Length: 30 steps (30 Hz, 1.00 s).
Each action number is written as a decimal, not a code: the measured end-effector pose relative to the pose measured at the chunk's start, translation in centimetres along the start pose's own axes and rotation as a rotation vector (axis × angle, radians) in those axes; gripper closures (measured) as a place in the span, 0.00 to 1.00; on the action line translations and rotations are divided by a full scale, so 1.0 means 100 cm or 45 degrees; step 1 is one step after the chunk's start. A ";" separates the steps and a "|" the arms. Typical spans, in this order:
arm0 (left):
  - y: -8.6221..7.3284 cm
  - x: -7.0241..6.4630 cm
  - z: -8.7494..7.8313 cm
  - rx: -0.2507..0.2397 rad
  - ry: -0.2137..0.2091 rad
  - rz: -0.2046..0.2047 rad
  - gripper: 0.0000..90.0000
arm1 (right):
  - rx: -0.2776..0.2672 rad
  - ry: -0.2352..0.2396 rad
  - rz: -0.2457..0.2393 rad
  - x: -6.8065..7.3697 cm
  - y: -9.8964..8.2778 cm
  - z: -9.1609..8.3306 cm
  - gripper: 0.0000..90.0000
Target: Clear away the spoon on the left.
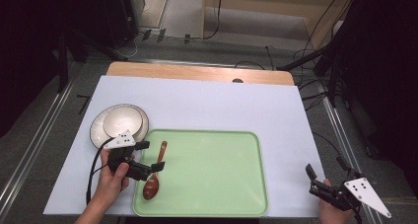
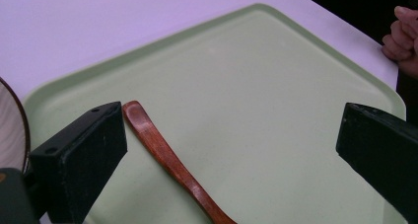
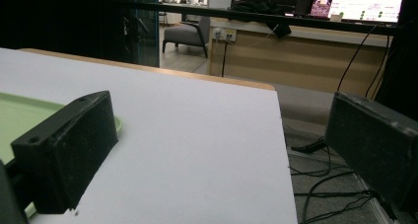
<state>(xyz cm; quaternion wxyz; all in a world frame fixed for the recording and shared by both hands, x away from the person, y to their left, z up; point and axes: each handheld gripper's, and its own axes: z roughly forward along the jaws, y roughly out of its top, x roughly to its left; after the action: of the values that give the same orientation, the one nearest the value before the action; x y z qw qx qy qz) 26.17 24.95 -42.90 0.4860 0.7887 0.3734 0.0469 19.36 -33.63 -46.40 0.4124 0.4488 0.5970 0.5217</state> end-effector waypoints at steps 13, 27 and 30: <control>-0.007 0.000 -0.022 -0.058 0.033 0.012 0.00 | 0.000 0.001 0.000 0.000 0.000 0.000 0.00; -0.018 0.003 -0.041 -0.084 0.055 0.002 0.00 | 0.001 0.000 0.001 0.000 0.000 0.000 0.00; -0.020 0.003 -0.046 -0.096 0.069 0.002 0.00 | 0.002 0.000 0.000 0.000 0.000 0.000 0.00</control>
<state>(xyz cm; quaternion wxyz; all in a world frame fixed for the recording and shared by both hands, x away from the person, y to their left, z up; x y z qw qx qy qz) 23.29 28.98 -42.22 0.5049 0.7687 0.3839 0.0827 19.33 -33.60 -46.40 0.4119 0.4492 0.5973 0.5213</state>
